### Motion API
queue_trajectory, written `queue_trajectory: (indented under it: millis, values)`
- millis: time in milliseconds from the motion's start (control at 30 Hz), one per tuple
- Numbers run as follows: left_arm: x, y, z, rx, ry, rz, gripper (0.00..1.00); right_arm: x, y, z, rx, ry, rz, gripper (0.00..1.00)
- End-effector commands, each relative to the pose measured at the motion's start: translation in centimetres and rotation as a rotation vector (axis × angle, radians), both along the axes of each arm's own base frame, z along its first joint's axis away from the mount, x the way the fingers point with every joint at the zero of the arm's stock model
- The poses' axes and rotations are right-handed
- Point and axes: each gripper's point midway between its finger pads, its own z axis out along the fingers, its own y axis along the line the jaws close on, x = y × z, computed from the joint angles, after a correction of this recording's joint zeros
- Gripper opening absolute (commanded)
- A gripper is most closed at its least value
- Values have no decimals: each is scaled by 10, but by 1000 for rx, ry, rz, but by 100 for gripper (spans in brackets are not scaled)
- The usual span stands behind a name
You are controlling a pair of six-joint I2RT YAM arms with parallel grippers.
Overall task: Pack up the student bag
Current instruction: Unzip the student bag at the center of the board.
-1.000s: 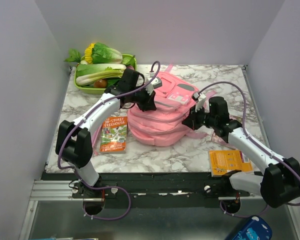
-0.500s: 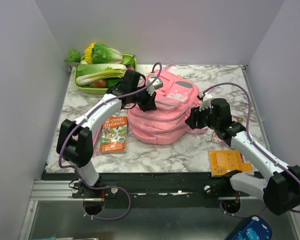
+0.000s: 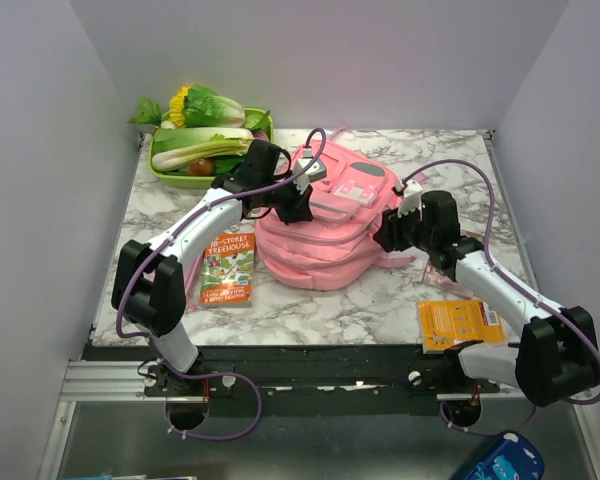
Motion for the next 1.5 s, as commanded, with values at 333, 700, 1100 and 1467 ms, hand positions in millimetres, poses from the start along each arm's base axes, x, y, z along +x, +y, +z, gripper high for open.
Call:
queue_trajectory:
  millis: [333,700,1100,1467]
  values:
    - [-7,-5,31,-64,-60,-61,0,23,17,-2,25,-41,150,57]
    - [-5,-5,31,-62,-63,-62,0,30,19,-3,0,-59,190,57]
    - [-5,-5,30,-55,-56,-59,0,16,37,1,79,-24,298,27]
    - [2,-4,26,-47,-42,-22,0,0,32,9,105,-17,256,11]
